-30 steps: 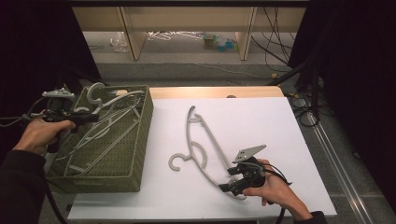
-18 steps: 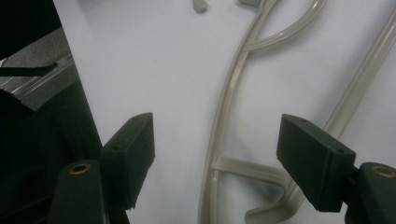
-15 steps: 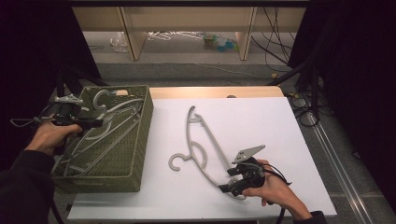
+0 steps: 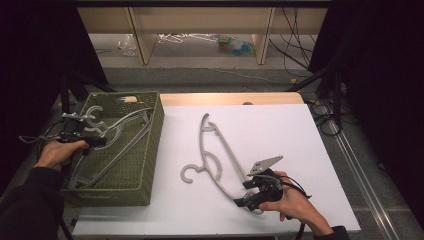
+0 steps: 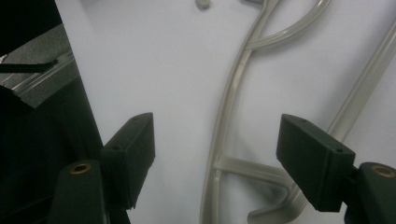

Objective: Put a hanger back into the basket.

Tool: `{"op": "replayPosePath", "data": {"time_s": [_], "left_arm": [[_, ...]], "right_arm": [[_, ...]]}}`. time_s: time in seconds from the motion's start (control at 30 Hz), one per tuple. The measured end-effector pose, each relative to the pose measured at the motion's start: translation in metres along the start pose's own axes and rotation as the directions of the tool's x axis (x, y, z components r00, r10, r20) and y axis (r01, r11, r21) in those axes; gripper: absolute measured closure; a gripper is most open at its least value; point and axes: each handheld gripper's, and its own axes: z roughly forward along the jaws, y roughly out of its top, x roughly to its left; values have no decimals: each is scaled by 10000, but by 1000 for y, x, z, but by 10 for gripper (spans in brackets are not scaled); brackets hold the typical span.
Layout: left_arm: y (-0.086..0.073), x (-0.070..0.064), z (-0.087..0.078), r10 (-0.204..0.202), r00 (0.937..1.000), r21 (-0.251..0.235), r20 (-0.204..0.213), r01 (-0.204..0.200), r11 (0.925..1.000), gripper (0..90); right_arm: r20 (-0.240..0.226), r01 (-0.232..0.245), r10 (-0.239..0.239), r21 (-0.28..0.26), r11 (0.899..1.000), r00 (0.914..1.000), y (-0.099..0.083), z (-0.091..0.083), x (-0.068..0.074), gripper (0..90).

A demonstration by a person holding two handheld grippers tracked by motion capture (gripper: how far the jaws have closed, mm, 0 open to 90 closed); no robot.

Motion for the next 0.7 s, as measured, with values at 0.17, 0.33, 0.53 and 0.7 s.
{"op": "replayPosePath", "data": {"time_s": [0.17, 0.33, 0.53, 0.7], "left_arm": [[1, 0, 4, 218, 9985, 278, -509, -204, 9994, 728], [1, 1, 5, 151, 9935, 336, -1129, -113, 9994, 683], [-3, 8, 0, 96, 9838, 647, -1791, 20, 9979, 674], [-6, 7, -7, -34, 9873, 238, -1588, 73, 9997, 656]], "right_arm": [[-8, -22, 22, -11, 10000, 10000, 0, 0, 0, 288], [40, 18, -17, -69, 10000, 10000, 0, 0, -1, 288], [0, -17, 17, -55, 10000, 10000, 0, 0, -1, 288], [36, -24, 24, -26, 10000, 10000, -1, 1, -1, 288]]}}
